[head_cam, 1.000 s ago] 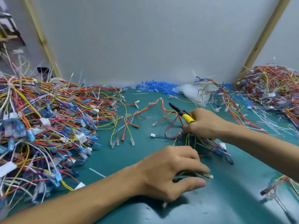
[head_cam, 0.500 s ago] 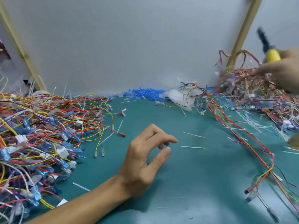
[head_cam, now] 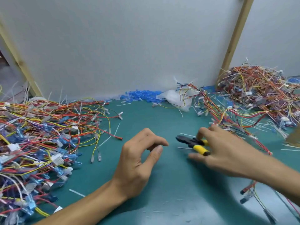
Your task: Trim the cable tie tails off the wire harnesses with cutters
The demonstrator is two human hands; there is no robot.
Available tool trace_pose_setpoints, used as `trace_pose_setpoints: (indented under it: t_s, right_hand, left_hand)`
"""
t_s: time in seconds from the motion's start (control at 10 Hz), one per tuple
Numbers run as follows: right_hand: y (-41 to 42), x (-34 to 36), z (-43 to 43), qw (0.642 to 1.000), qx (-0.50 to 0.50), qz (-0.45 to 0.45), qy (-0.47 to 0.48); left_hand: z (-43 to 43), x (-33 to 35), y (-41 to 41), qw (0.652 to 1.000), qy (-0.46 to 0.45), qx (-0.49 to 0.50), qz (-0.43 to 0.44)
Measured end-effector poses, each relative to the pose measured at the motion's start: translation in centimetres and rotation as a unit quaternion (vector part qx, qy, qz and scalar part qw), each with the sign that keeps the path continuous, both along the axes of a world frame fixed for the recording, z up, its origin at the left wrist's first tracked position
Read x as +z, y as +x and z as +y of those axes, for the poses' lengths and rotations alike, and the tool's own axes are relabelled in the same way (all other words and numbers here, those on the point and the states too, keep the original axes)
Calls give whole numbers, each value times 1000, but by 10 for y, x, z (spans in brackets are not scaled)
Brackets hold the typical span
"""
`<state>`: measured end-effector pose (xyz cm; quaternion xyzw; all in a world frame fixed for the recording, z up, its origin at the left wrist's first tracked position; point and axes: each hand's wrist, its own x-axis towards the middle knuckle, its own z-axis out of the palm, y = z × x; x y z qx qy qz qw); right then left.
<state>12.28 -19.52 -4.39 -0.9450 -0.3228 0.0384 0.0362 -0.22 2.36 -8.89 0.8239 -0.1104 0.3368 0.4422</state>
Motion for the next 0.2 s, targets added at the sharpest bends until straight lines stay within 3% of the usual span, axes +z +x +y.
trace_pose_setpoints:
  t_s: [0.1,0.2]
  right_hand:
    - [-18,-23,10,998,-5,-61,19]
    - [-23,-26,17,994,9,-61,91]
  left_hand:
    - [0,1,-2,1000,11,-6,-9]
    - [-4,4,-4,1000,17,2,-9]
